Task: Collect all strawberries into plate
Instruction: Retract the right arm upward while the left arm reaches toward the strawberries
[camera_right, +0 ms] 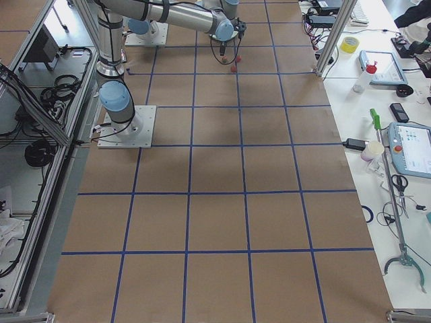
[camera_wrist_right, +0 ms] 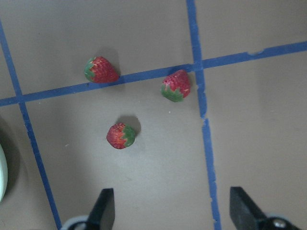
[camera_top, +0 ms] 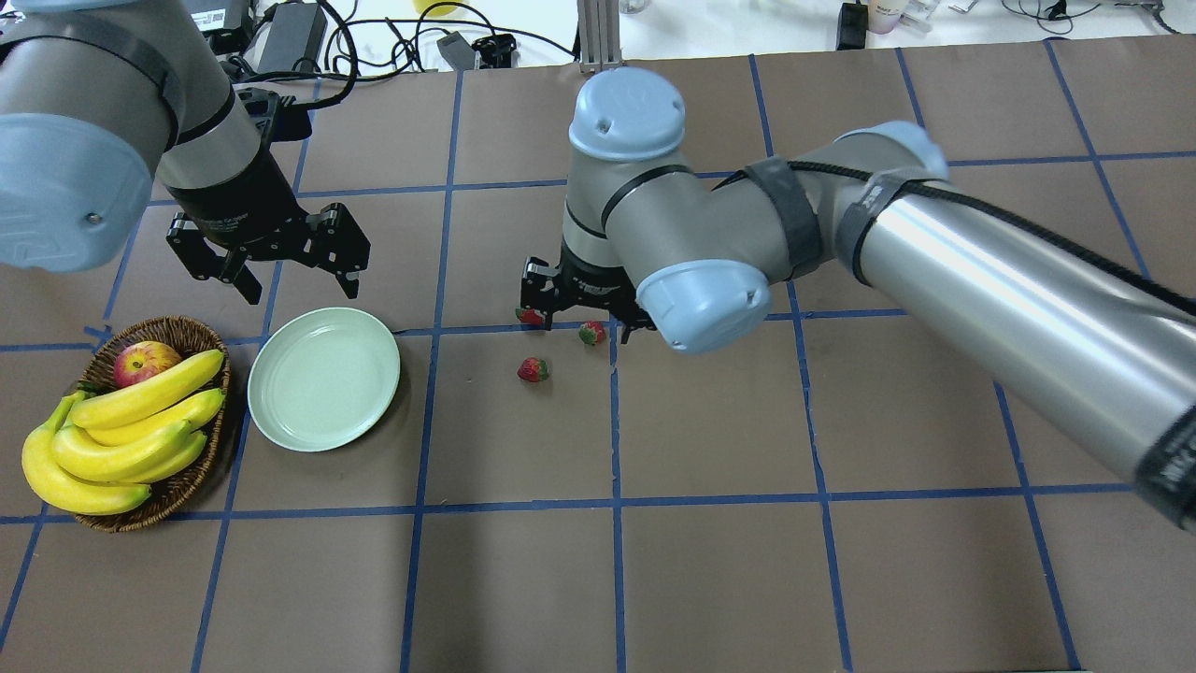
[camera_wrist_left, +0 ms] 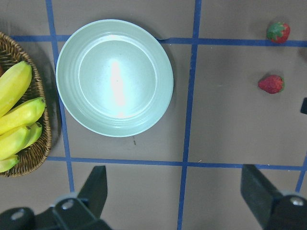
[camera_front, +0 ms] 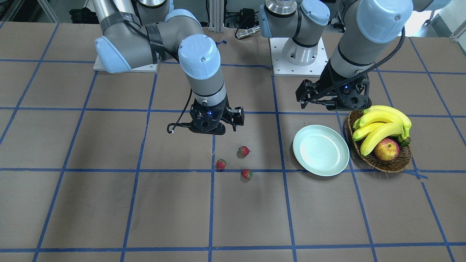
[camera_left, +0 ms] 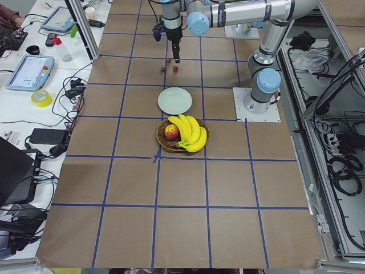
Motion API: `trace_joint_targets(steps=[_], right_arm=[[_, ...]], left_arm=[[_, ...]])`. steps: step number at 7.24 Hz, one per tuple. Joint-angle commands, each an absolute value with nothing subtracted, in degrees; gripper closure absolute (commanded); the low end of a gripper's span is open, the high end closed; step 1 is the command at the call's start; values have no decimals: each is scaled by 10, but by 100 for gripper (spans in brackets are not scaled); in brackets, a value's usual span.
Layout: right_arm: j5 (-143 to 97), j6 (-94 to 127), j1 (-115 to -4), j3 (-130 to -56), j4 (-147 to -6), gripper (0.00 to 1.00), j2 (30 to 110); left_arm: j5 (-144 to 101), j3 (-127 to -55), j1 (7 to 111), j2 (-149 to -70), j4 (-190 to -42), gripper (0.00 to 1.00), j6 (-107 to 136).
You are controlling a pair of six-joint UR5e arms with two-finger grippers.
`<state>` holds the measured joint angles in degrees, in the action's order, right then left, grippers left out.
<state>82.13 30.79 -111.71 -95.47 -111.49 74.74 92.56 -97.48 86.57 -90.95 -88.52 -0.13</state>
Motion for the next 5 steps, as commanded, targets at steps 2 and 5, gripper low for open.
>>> trace_joint_targets(steps=[2,5], right_arm=[[891,193,-1042,-894,-921,0,838],[891,86,-952,-844,-799,0,903]], left_arm=[[915,-990,872,-937,-777,0,20],[824,-1017,917,-985,-673,0,128]])
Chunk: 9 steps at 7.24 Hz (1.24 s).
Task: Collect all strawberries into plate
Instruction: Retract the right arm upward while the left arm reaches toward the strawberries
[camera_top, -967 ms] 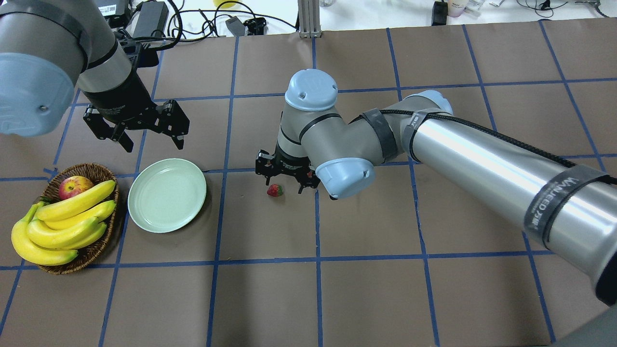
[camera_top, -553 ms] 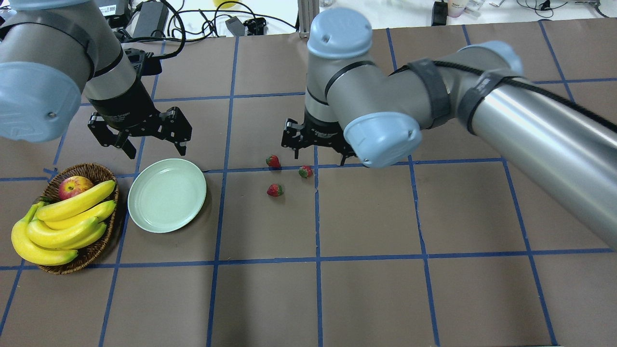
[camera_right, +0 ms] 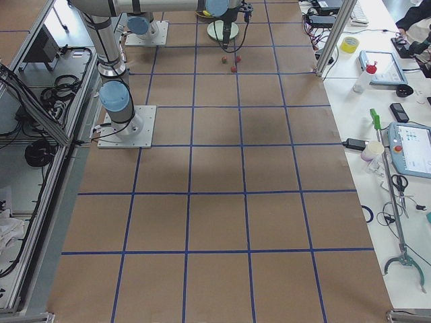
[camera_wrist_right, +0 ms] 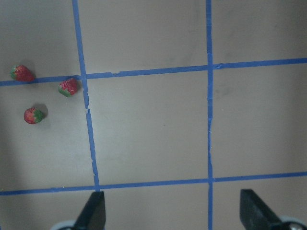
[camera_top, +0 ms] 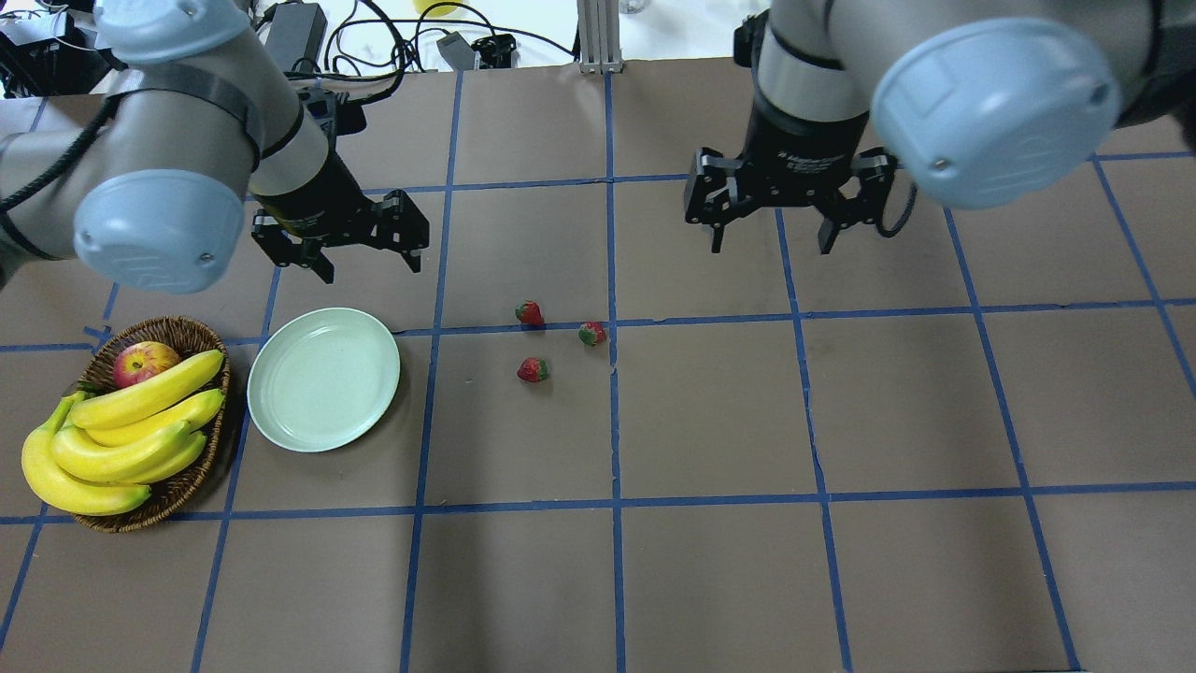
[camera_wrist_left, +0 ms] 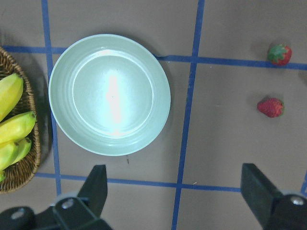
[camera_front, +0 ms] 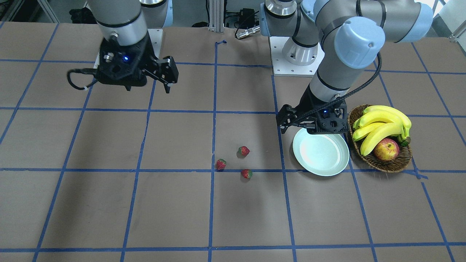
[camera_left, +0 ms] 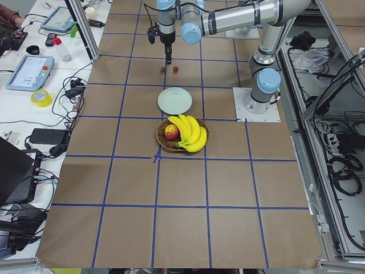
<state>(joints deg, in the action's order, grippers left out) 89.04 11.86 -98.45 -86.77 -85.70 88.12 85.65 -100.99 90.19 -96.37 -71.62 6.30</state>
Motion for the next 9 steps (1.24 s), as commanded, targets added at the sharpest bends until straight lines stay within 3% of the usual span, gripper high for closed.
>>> trace_joint_targets(steps=[1,3,4,9], right_arm=[[897,80,-944,-814,-759,0,903],[894,65,-935,-836,-780,0,905],[897,57,-935,-868,-863,0,910],[903,49,-933,-873,-937,0,914]], left_arm=[[824,-1017,928,-1001,-637,0,137],[824,-1020,940,-1035,-575,0,143],[825,-1022,947,-1054,-569,0,145],[825,-1023,979,-1139,-507,4,228]])
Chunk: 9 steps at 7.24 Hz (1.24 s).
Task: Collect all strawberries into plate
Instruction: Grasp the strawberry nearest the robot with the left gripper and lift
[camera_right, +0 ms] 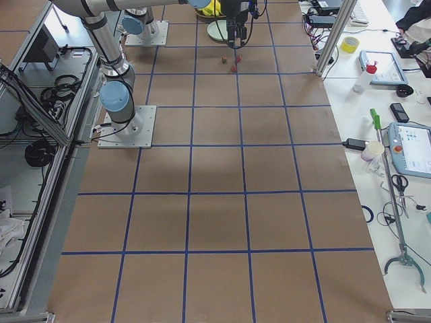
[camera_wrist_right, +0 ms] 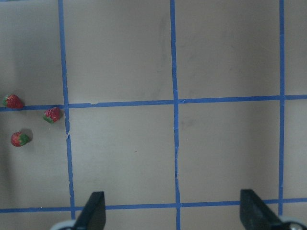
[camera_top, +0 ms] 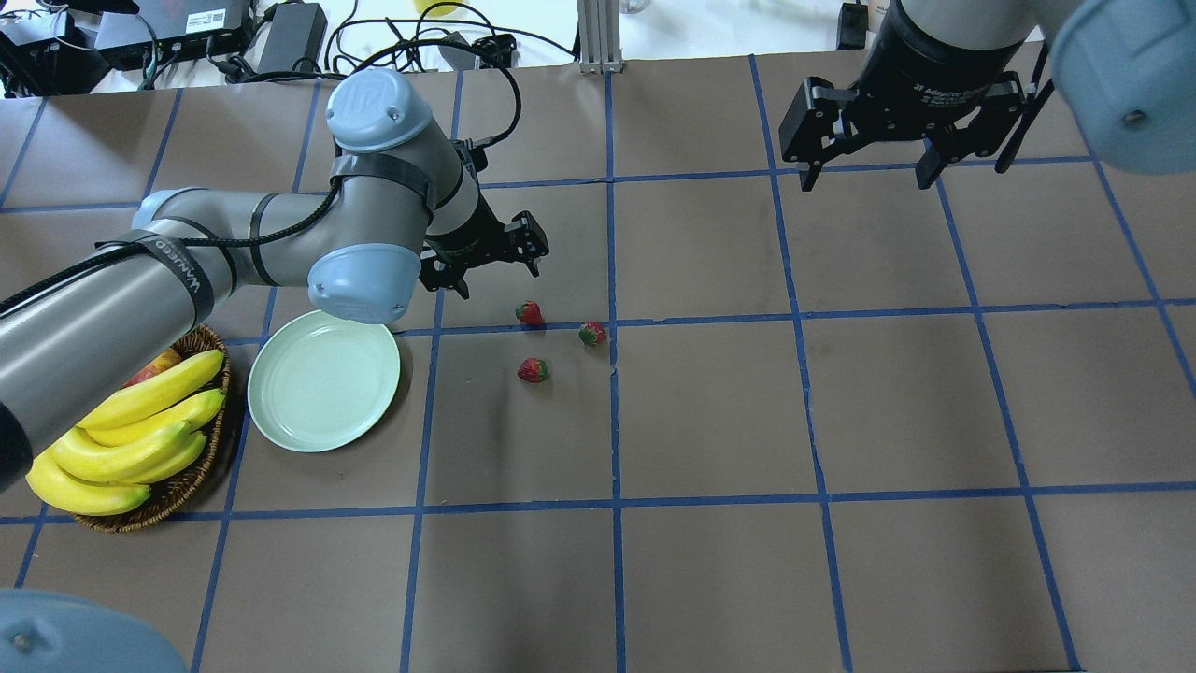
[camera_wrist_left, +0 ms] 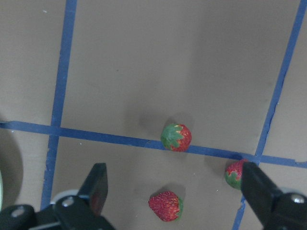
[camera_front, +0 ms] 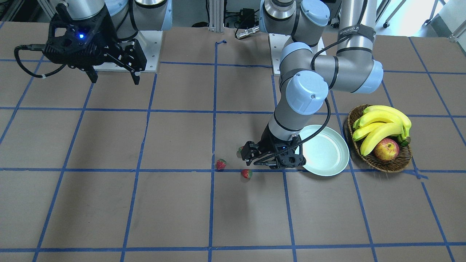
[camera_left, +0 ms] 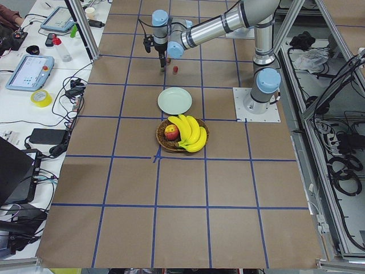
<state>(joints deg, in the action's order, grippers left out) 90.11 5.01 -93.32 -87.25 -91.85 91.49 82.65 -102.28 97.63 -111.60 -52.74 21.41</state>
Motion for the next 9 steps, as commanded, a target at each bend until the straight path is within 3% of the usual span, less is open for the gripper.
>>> trace_joint_targets(steps=[1,4,6,7,9], right_arm=[[902,50,-933,-874,-938,0,914],[898,49,-933,-876,-943,0,910],[899,46,-931,-875,-944,0,910],[900,38,-931,-875,-944,0,909],[899,37,-927,-873,-945,0,908]], left_arm=[[826,-1024,980,-1158,-499,4,229],[824,-1023,980,-1190,-494,11,229],[822,-1022,980,-1201,-494,57,229],[822,-1022,980,-1202,-494,99,228],[823,-1016,980,-1199,-494,100,218]])
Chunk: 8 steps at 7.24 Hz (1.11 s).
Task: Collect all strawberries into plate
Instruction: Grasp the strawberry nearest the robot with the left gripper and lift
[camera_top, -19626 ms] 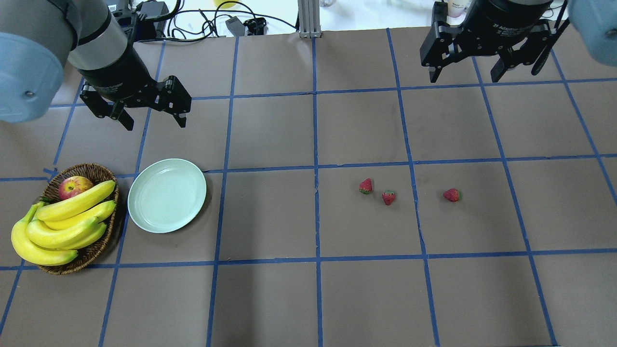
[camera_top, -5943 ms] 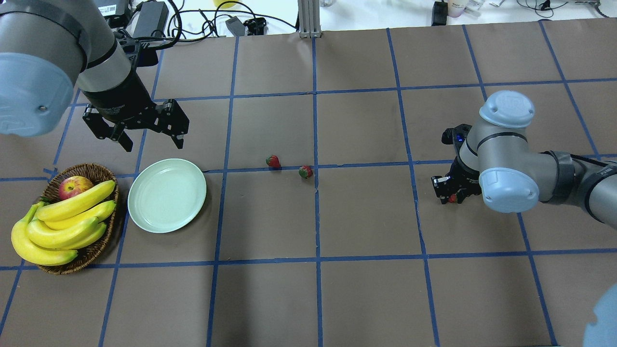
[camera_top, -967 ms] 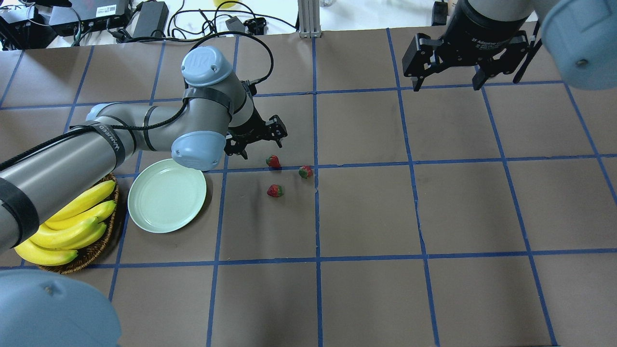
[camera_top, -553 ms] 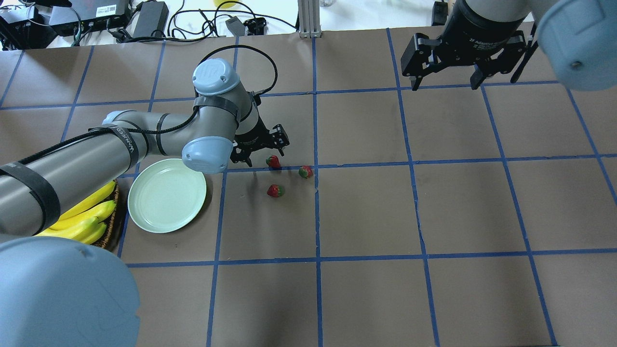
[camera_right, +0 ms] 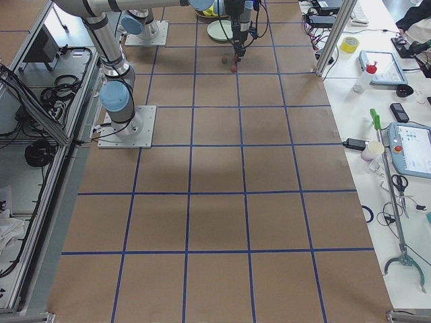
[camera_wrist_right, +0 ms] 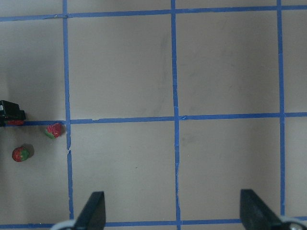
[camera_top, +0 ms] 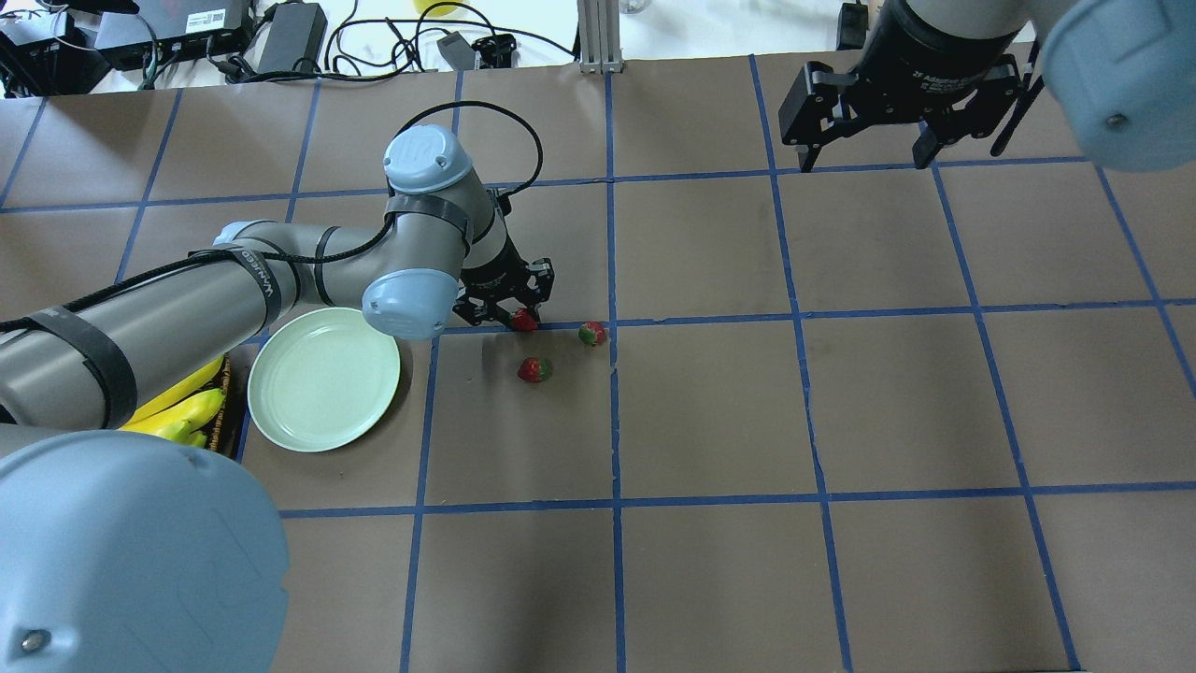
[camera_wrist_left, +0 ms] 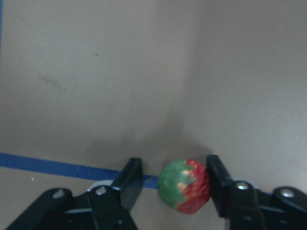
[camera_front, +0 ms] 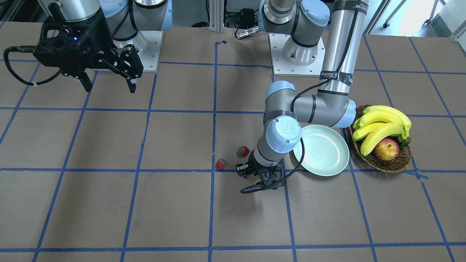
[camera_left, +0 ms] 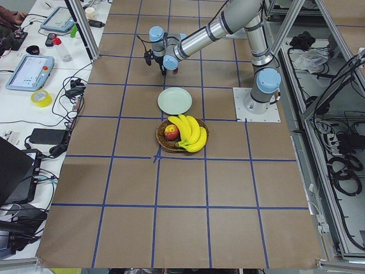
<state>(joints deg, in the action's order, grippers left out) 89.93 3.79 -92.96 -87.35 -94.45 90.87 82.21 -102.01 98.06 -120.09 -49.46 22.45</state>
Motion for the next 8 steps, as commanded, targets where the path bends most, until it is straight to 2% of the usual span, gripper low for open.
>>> trace_joint_targets(steps=[1,5,8], right_arm=[[897,38,-929,-873,-946,0,908],[892,40,-927,-877,-941,0,896],[897,47,-927,-882,-940,0,898]], left_arm=[[824,-1010,980,-1184,-501,100,206],[896,-962,946,-1137,-626,100,100],[938,-984,841,-1093,-741,100,-38]])
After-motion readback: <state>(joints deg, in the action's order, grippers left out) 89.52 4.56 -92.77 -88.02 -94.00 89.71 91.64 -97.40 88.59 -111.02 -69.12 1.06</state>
